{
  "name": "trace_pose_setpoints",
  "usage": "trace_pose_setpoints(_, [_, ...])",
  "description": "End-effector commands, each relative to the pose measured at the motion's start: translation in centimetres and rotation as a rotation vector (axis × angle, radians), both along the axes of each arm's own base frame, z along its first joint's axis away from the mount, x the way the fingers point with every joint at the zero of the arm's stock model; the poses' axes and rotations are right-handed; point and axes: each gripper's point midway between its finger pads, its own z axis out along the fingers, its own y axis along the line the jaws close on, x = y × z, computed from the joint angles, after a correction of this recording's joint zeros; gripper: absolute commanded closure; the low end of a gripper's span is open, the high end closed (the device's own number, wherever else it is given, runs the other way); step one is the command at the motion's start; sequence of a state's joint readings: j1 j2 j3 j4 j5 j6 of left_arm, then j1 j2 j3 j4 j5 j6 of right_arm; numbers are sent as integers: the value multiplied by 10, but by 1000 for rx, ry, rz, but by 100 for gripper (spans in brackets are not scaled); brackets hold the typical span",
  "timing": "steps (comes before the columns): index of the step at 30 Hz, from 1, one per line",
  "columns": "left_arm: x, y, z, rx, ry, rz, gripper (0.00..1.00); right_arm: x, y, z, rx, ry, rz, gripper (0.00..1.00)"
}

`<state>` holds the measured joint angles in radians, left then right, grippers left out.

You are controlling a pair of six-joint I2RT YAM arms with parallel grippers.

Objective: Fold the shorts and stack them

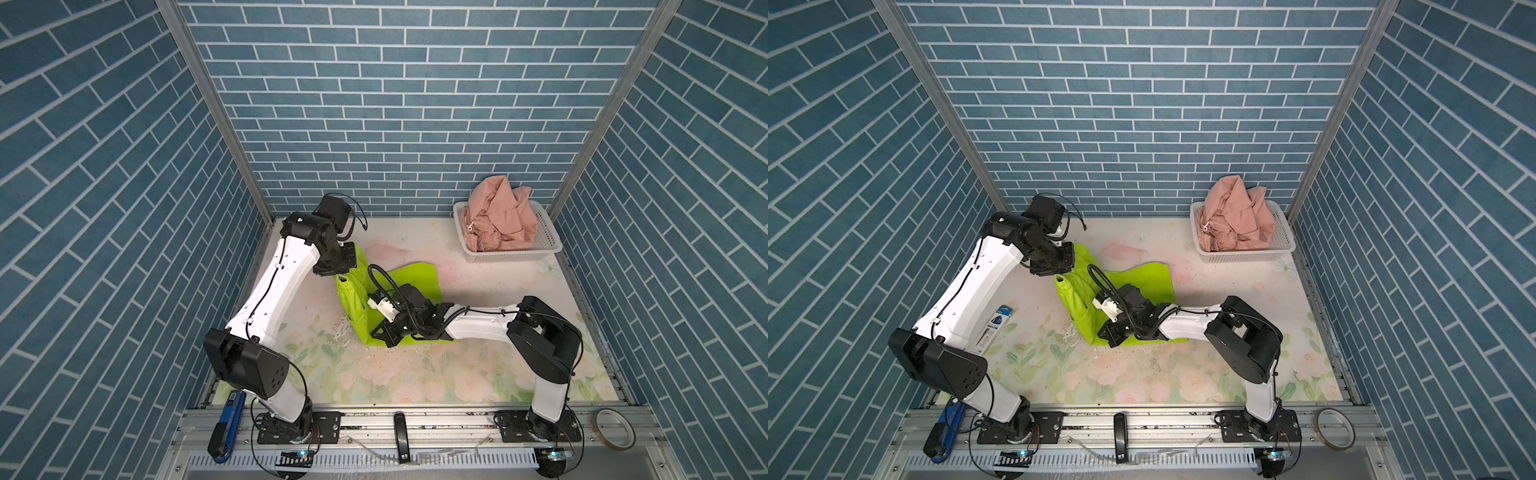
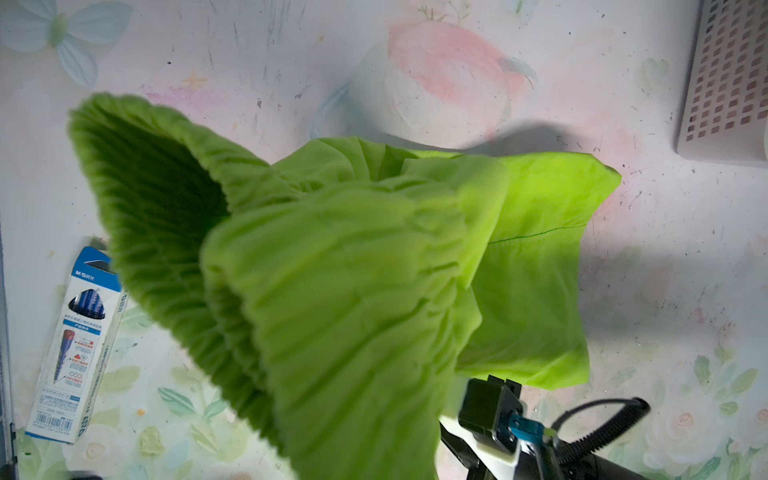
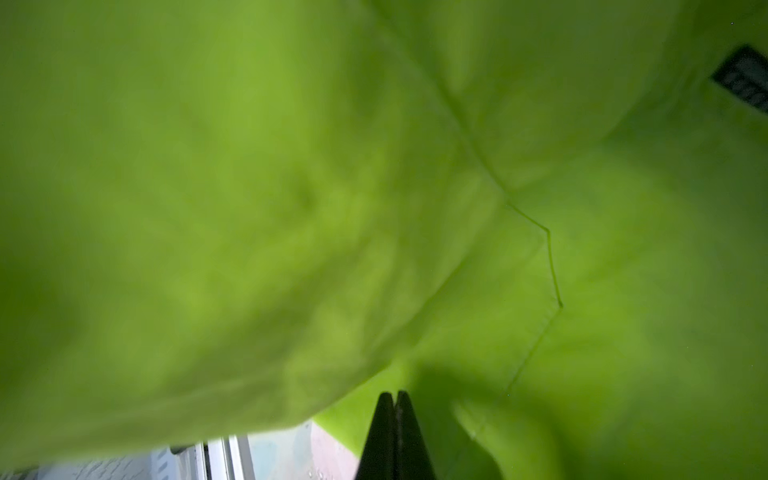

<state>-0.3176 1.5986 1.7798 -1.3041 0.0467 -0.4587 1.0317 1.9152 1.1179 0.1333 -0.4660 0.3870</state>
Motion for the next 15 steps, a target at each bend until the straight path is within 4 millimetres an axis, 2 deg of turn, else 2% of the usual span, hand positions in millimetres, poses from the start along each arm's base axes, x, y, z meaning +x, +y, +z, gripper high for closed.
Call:
trace_pose_setpoints(1, [-1, 7, 11, -1, -42, -6, 100, -22, 13, -21, -44, 96, 99, 100])
trace_pose_setpoints(4, [0, 10, 11, -1, -45, -6, 100, -32, 19, -32, -90, 151, 142, 100])
trace_pose_setpoints(8, [1, 7, 6, -8, -25, -18, 100, -31, 12, -22, -97, 126, 143, 100])
trace_pose_setpoints(12, [3, 1, -4, -31, -10, -23, 100, -11, -3, 5, -52, 55, 59, 100])
trace_pose_setpoints(15, [3, -3, -10, -56, -1, -27, 100, 9, -31, 21, -16, 9, -51, 100])
